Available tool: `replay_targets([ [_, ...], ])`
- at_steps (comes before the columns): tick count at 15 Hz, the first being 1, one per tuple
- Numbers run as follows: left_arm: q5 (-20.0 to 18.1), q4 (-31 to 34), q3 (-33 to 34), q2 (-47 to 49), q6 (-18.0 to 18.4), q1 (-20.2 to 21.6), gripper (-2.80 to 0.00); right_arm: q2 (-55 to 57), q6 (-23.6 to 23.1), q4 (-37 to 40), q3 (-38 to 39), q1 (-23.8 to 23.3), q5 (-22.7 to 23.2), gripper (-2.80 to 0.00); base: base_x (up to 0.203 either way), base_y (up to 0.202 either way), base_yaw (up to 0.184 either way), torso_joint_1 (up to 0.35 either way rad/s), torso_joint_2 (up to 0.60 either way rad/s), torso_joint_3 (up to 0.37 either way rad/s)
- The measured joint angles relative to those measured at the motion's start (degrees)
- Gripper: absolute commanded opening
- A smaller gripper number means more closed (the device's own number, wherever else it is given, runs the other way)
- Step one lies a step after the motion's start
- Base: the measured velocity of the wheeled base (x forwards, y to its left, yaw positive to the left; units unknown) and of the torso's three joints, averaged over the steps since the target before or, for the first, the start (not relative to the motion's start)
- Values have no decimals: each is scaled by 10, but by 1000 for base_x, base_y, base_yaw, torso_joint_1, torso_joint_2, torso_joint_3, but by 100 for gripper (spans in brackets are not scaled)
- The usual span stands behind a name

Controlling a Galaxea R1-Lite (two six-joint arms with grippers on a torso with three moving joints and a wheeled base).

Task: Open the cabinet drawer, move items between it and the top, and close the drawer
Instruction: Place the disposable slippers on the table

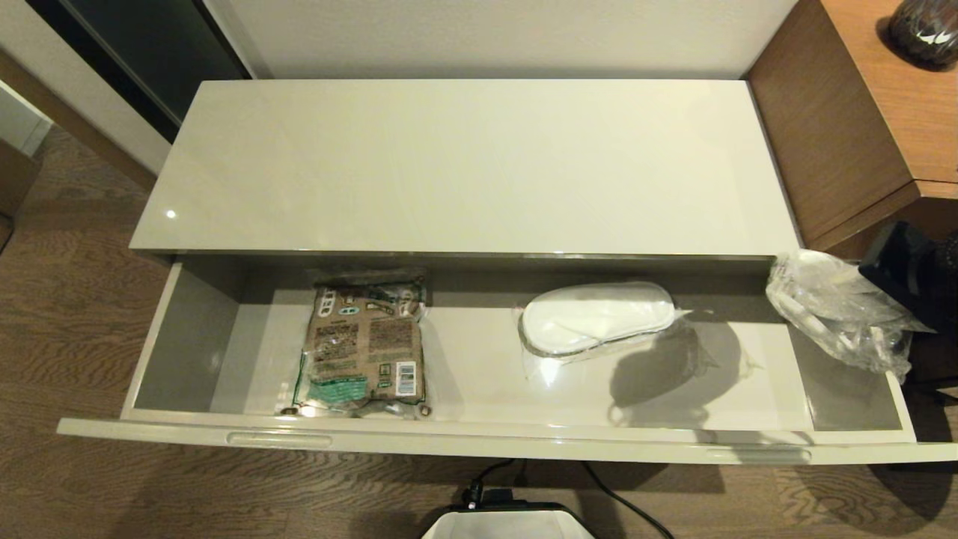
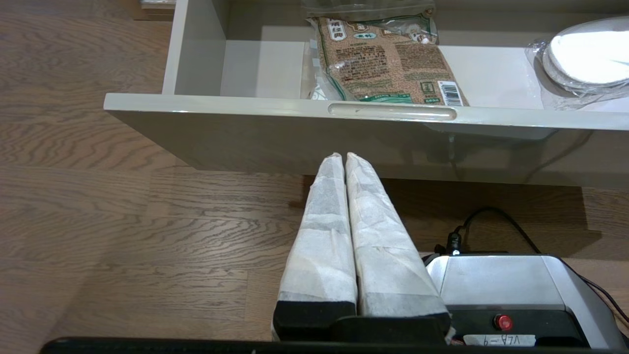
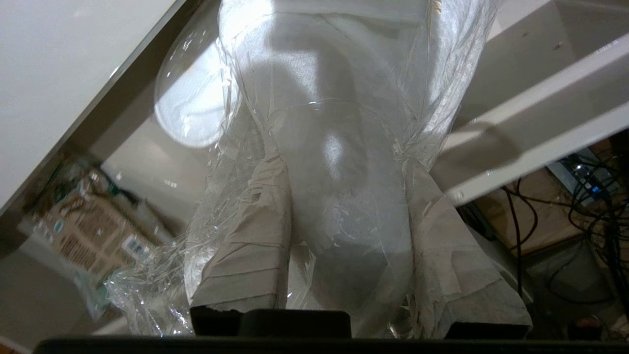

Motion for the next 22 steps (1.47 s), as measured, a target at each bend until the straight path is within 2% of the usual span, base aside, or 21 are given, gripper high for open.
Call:
replay_targets([
  [4, 0, 0, 0, 0, 0, 0, -280, -37, 1, 84, -58, 28, 0, -280, 0, 0, 0, 0, 0, 0],
  [9, 0, 1, 0, 0, 0, 0, -280, -64, 17, 184, -130, 88, 0, -280, 0, 0, 0, 0, 0, 0],
  [15, 0, 0, 0, 0, 0, 0, -280, -76, 12, 217, -181, 106, 2, -280, 0, 0, 0, 0, 0, 0],
  [19, 0, 0, 0, 0, 0, 0, -280, -52, -40, 212, -240, 111, 1, -280, 0, 0, 0, 0, 0, 0],
  [22, 0, 0, 0, 0, 0, 1, -280, -7, -83, 203, -313, 110, -1, -280, 0, 0, 0, 0, 0, 0],
])
